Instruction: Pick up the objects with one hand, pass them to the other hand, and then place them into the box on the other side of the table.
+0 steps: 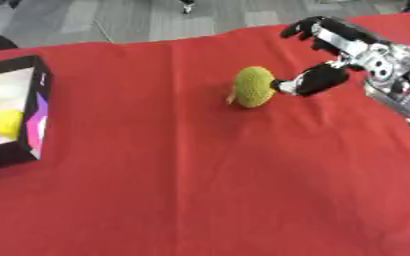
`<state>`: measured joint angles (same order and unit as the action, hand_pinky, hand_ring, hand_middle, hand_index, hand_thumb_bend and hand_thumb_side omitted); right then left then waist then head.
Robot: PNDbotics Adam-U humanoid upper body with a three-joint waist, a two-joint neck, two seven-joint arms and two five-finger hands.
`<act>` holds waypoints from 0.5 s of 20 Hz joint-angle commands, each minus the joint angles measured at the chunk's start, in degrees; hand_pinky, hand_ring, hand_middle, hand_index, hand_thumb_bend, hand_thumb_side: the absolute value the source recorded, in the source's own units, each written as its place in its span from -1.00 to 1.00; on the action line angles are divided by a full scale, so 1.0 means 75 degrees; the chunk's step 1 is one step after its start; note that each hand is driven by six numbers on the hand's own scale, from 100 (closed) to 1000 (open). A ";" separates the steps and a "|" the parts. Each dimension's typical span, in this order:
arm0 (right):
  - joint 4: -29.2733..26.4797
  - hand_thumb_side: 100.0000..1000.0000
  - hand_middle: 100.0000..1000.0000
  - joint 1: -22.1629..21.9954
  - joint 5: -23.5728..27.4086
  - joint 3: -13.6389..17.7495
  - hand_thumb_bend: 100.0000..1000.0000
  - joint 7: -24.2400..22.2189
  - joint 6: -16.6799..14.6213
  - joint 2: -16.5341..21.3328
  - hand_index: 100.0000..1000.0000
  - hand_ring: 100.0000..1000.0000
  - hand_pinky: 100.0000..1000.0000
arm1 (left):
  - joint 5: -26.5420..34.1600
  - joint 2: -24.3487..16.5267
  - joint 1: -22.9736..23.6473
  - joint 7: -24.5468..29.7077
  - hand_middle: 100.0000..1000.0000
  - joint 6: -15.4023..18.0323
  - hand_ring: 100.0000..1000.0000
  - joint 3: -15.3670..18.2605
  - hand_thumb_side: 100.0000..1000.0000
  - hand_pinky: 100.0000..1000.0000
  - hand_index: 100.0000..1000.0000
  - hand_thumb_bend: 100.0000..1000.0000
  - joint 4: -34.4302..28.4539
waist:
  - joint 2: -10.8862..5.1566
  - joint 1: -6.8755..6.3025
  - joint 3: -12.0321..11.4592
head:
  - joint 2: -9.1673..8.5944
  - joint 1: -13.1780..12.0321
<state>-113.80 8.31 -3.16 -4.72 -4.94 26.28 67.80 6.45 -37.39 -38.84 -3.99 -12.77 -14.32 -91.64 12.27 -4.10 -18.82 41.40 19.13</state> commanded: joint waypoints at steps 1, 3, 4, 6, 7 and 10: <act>-0.0106 -0.75 0.76 -0.0040 0.0047 0.0258 -0.23 0.0138 0.0057 0.0355 0.73 0.82 0.64 | 0.0151 -0.0056 -0.0126 -0.0050 0.28 0.0038 0.33 0.0098 0.30 0.71 0.49 -1.00 -0.0315 | 0.0027 0.0012 -0.0071 | -0.0188 0.0189; -0.0106 -0.76 0.76 -0.0123 0.0072 0.0329 -0.21 0.0194 0.0104 0.0362 0.74 0.82 0.64 | 0.0188 0.0008 -0.0119 -0.0087 0.28 0.0056 0.33 0.0104 0.29 0.71 0.49 -1.00 -0.0464 | 0.0094 0.0009 -0.0168 | -0.0251 0.0239; -0.0106 -0.77 0.76 -0.0159 0.0082 0.0358 -0.21 0.0217 0.0123 0.0365 0.74 0.82 0.64 | 0.0201 0.0027 -0.0115 -0.0108 0.28 0.0059 0.33 0.0106 0.29 0.71 0.49 -1.00 -0.0532 | 0.0124 0.0005 -0.0206 | -0.0281 0.0253; -0.0106 -0.81 0.76 -0.0225 0.0099 0.0408 -0.21 0.0263 0.0170 0.0362 0.74 0.82 0.63 | 0.0223 0.0046 -0.0110 -0.0143 0.28 0.0062 0.33 0.0108 0.29 0.71 0.49 -1.00 -0.0667 | 0.0192 -0.0011 -0.0276 | -0.0344 0.0299; -0.0106 -0.81 0.76 -0.0248 0.0109 0.0423 -0.21 0.0278 0.0196 0.0359 0.74 0.82 0.63 | 0.0234 0.0051 -0.0110 -0.0154 0.28 0.0054 0.33 0.0107 0.29 0.71 0.49 -1.00 -0.0718 | 0.0220 -0.0018 -0.0305 | -0.0369 0.0329; -0.0106 -0.86 0.76 -0.0322 0.0146 0.0454 -0.21 0.0301 0.0314 0.0333 0.74 0.83 0.64 | 0.0269 0.0073 -0.0110 -0.0172 0.28 0.0027 0.33 0.0107 0.29 0.71 0.49 -1.00 -0.0839 | 0.0301 -0.0034 -0.0384 | -0.0439 0.0405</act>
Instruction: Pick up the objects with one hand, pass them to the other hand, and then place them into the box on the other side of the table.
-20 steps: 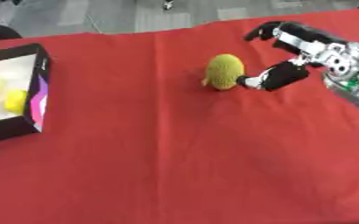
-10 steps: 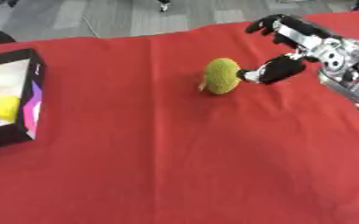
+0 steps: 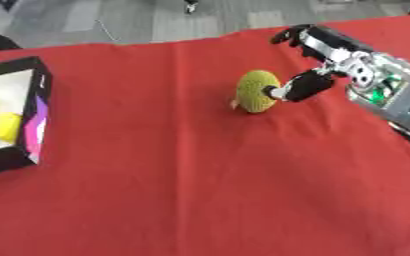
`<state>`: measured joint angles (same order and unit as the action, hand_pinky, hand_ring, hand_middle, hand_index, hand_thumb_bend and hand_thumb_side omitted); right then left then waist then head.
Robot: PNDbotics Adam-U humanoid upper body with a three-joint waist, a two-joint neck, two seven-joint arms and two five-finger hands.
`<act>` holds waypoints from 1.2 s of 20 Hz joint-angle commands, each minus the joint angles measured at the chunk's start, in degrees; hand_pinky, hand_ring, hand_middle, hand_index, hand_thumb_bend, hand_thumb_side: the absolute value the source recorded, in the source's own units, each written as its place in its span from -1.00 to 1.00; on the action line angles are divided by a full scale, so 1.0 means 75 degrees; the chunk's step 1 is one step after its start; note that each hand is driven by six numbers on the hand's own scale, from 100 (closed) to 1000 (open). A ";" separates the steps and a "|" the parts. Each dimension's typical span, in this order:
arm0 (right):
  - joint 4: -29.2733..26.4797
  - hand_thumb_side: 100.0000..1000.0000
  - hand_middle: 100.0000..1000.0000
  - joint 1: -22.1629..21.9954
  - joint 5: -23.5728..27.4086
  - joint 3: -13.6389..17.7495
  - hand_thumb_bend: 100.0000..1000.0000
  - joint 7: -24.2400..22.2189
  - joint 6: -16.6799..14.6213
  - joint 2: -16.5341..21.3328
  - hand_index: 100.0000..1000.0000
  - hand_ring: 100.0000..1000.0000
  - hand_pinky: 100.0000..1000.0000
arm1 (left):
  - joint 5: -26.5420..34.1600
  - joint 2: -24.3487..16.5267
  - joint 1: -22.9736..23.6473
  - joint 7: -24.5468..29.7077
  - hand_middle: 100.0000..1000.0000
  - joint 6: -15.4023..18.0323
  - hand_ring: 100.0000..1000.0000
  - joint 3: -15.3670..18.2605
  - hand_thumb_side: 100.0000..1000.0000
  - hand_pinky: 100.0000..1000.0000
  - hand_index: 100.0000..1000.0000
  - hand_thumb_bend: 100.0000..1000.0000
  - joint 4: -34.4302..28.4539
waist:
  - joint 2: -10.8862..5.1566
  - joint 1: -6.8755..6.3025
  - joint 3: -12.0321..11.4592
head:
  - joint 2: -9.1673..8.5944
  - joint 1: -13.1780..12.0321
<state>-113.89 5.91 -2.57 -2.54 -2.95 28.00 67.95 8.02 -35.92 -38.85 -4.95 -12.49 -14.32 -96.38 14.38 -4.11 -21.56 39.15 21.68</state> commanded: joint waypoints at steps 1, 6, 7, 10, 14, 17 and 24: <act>-0.0094 -0.89 0.76 -0.0035 0.0069 0.0172 -0.20 0.0033 0.0118 0.0301 0.74 0.83 0.64 | 0.0066 -0.0123 -0.0106 -0.0045 0.28 -0.0017 0.33 0.0106 0.29 0.72 0.49 -1.00 -0.0245 | 0.0044 -0.0036 -0.0036 | -0.0156 0.0082; -0.0094 -0.96 0.76 -0.0248 0.0059 0.0268 -0.23 0.0001 0.0257 0.0228 0.74 0.83 0.64 | 0.0063 -0.0126 -0.0110 -0.0009 0.28 -0.0074 0.34 0.0091 0.29 0.72 0.49 -1.00 -0.0380 | 0.0148 -0.0047 -0.0097 | -0.0262 0.0171; -0.0094 -0.99 0.76 -0.0281 0.0062 0.0290 -0.24 0.0007 0.0277 0.0210 0.74 0.83 0.64 | 0.0063 -0.0121 -0.0114 -0.0004 0.28 -0.0083 0.34 0.0089 0.30 0.72 0.49 -1.00 -0.0400 | 0.0170 -0.0049 -0.0107 | -0.0290 0.0198; -0.0094 -1.00 0.76 -0.0371 0.0091 0.0319 -0.26 0.0056 0.0315 0.0163 0.74 0.83 0.64 | 0.0054 -0.0106 -0.0124 0.0003 0.28 -0.0105 0.34 0.0086 0.30 0.72 0.49 -1.00 -0.0430 | 0.0238 -0.0063 -0.0157 | -0.0372 0.0266; -0.0094 -1.00 0.76 -0.0469 0.0117 0.0322 -0.28 0.0107 0.0359 0.0106 0.74 0.82 0.63 | 0.0038 -0.0075 -0.0132 0.0001 0.28 -0.0121 0.34 0.0086 0.31 0.72 0.48 -1.00 -0.0421 | 0.0334 -0.0085 -0.0237 | -0.0469 0.0329; -0.0094 -1.00 0.76 -0.0526 0.0116 0.0337 -0.31 0.0179 0.0373 0.0066 0.73 0.82 0.63 | 0.0030 -0.0058 -0.0126 -0.0007 0.27 -0.0127 0.34 0.0090 0.32 0.72 0.48 -1.00 -0.0418 | 0.0401 -0.0096 -0.0275 | -0.0501 0.0343; -0.0012 -1.00 0.76 -0.0587 0.0224 0.0354 -0.37 0.0372 0.0351 0.0000 0.73 0.82 0.62 | 0.0017 -0.0002 -0.0139 0.0014 0.27 -0.0130 0.34 0.0060 0.32 0.71 0.48 -1.00 -0.0418 | 0.0496 -0.0096 -0.0323 | -0.0558 0.0354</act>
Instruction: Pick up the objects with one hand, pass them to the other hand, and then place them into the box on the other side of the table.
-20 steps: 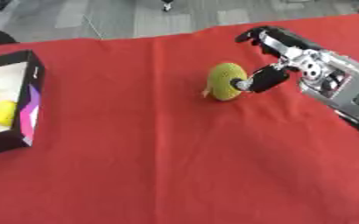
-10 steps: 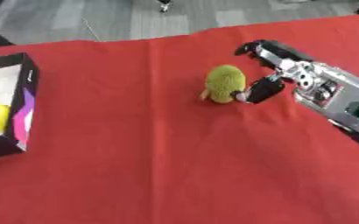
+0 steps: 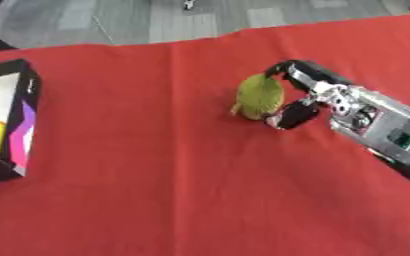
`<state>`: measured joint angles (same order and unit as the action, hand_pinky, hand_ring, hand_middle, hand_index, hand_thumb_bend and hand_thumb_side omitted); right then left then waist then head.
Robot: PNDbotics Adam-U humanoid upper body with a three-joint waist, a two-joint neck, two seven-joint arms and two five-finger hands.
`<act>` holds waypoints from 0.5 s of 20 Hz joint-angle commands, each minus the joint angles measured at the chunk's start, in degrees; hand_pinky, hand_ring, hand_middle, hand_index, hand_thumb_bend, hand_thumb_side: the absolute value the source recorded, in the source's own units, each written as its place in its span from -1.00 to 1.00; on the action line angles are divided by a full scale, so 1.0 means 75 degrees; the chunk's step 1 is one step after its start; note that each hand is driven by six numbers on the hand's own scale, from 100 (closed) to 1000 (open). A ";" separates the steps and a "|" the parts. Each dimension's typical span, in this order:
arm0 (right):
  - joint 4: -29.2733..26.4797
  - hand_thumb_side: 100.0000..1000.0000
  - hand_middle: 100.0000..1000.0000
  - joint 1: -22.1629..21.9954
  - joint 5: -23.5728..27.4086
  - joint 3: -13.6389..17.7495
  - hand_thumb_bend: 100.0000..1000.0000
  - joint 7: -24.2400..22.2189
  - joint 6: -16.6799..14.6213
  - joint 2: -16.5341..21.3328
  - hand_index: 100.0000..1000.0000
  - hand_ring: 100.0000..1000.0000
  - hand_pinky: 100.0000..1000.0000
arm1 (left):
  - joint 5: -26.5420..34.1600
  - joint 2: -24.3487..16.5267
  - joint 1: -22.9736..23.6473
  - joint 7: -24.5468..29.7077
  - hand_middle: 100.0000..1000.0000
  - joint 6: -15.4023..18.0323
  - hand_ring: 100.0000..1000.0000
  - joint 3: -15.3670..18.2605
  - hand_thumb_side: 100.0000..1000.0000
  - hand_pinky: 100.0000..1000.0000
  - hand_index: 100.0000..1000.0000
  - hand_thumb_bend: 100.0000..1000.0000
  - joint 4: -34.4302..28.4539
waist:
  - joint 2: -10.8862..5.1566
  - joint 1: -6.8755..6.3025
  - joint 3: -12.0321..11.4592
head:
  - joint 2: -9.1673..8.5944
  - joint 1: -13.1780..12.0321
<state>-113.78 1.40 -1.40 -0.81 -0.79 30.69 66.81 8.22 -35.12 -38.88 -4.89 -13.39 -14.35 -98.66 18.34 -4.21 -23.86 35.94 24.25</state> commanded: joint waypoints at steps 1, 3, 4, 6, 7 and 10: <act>-0.0007 -1.00 0.76 0.0005 0.0061 0.0113 -0.38 0.0100 0.0000 0.0144 0.73 0.82 0.63 | -0.0012 -0.0102 -0.0134 0.0008 0.27 -0.0011 0.34 0.0061 0.33 0.71 0.48 -1.00 -0.0111 | -0.0018 -0.0084 -0.0014 | -0.0138 0.0018; 0.0048 -1.00 0.75 -0.0009 -0.0010 0.0086 -0.39 0.0118 0.0047 0.0110 0.72 0.81 0.64 | -0.0017 -0.0089 -0.0128 0.0011 0.26 -0.0014 0.34 0.0052 0.34 0.71 0.48 -1.00 -0.0096 | 0.0011 -0.0084 -0.0010 | -0.0172 0.0026; 0.0079 -1.00 0.74 -0.0008 -0.0040 0.0078 -0.41 0.0127 0.0072 0.0093 0.71 0.80 0.64 | -0.0020 -0.0087 -0.0127 0.0016 0.26 -0.0014 0.34 0.0046 0.34 0.71 0.48 -1.00 -0.0092 | 0.0021 -0.0084 -0.0005 | -0.0176 0.0030; 0.0133 -1.00 0.69 -0.0003 -0.0090 0.0065 -0.54 0.0167 0.0117 0.0067 0.68 0.77 0.64 | -0.0028 -0.0087 -0.0132 0.0029 0.26 -0.0011 0.34 0.0033 0.34 0.71 0.48 -1.00 -0.0088 | 0.0035 -0.0087 0.0009 | -0.0180 0.0038; 0.0152 -1.00 0.66 -0.0001 -0.0119 0.0062 -0.58 0.0207 0.0140 0.0055 0.64 0.76 0.64 | -0.0032 -0.0084 -0.0137 0.0036 0.26 -0.0010 0.34 0.0027 0.34 0.72 0.48 -1.00 -0.0088 | 0.0040 -0.0089 0.0015 | -0.0185 0.0041; 0.0176 -1.00 0.62 -0.0009 -0.0186 0.0043 -0.76 0.0358 0.0164 0.0025 0.58 0.70 0.62 | -0.0040 -0.0064 -0.0147 0.0048 0.26 -0.0004 0.34 0.0019 0.34 0.72 0.47 -1.00 -0.0092 | 0.0051 -0.0096 0.0022 | -0.0207 0.0052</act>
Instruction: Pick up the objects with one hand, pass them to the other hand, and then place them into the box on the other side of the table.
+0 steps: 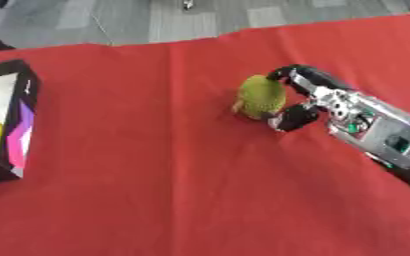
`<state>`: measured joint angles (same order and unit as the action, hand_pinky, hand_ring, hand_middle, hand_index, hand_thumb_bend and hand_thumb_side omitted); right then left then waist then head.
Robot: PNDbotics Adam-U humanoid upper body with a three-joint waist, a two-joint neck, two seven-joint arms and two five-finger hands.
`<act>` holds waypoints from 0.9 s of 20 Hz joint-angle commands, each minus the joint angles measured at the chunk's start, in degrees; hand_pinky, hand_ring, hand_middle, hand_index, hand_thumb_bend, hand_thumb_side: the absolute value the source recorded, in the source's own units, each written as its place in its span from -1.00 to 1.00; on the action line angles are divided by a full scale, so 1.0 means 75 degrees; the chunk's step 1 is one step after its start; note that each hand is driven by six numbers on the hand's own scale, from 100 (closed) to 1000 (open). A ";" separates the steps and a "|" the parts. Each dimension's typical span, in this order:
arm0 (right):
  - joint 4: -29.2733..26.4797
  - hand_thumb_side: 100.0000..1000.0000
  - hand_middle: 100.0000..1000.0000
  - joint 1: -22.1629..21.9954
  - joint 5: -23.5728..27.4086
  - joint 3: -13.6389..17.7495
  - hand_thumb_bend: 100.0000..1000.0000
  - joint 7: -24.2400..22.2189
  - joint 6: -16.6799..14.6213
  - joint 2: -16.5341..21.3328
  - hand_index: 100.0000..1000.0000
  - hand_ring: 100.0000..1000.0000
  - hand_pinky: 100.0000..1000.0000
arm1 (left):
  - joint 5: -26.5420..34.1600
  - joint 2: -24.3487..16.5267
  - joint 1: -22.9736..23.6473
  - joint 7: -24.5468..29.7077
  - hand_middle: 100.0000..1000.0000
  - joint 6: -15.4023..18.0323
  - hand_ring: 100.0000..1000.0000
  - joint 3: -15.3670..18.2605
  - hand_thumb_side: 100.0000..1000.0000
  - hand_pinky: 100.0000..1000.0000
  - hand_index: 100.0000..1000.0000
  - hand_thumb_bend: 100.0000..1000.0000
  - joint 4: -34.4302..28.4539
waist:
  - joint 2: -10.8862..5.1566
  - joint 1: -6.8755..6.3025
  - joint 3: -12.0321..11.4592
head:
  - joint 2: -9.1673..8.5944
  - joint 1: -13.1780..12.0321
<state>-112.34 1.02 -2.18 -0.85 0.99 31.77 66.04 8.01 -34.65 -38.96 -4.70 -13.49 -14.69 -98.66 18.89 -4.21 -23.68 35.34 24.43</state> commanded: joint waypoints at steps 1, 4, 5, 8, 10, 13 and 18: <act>-0.0010 -1.00 0.62 0.0039 -0.0116 0.0044 -0.76 0.0185 0.0024 0.0121 0.58 0.70 0.62 | -0.0016 -0.0121 -0.0135 0.0026 0.26 0.0010 0.34 0.0062 0.34 0.72 0.47 -1.00 -0.0093 | -0.0019 -0.0098 -0.0002 | -0.0134 0.0031; -0.0008 -1.00 0.57 0.0024 -0.0323 0.0022 -0.89 0.0429 -0.0011 0.0100 0.52 0.64 0.60 | -0.0033 -0.0103 -0.0131 0.0036 0.26 0.0015 0.34 0.0054 0.34 0.72 0.47 -1.00 -0.0095 | 0.0000 -0.0109 -0.0007 | -0.0183 0.0040; -0.0001 -1.00 0.55 0.0016 -0.0404 0.0012 -0.92 0.0499 -0.0026 0.0092 0.51 0.62 0.60 | -0.0036 -0.0094 -0.0130 0.0039 0.26 0.0016 0.34 0.0053 0.34 0.72 0.47 -1.00 -0.0096 | 0.0009 -0.0113 -0.0009 | -0.0197 0.0042; 0.0059 -1.00 0.39 0.0028 -0.0706 0.0028 -0.99 0.0905 0.0021 0.0044 0.35 0.50 0.49 | -0.0042 -0.0072 -0.0124 0.0051 0.26 0.0017 0.34 0.0045 0.34 0.72 0.47 -1.00 -0.0097 | 0.0044 -0.0129 -0.0012 | -0.0244 0.0072; 0.0072 -1.00 0.19 0.0040 -0.0806 0.0020 -0.97 0.1330 0.0041 -0.0003 0.19 0.40 0.38 | -0.0046 -0.0061 -0.0116 0.0053 0.26 0.0014 0.33 0.0045 0.34 0.72 0.46 -1.00 -0.0090 | 0.0062 -0.0138 0.0009 | -0.0241 0.0075; 0.0003 -1.00 0.06 0.0043 -0.0777 -0.0011 -0.94 0.2009 0.0007 -0.0029 0.07 0.32 0.30 | -0.0044 -0.0054 -0.0116 0.0058 0.25 0.0009 0.33 0.0035 0.34 0.72 0.46 -1.00 -0.0079 | 0.0060 -0.0141 0.0061 | -0.0191 0.0055; -0.0272 -1.00 -0.01 0.0007 -0.0463 -0.0076 -1.00 0.2656 -0.0243 0.0027 -0.02 0.25 0.18 | -0.0056 -0.0099 -0.0081 0.0063 0.25 0.0016 0.33 0.0032 0.33 0.72 0.46 -1.00 -0.0074 | -0.0051 -0.0147 0.0177 | -0.0034 -0.0009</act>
<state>-112.94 0.90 -6.22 -1.95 19.64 30.40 64.63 7.77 -34.12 -39.01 -4.35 -13.40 -15.02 -98.65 19.59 -4.70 -22.23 34.95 24.61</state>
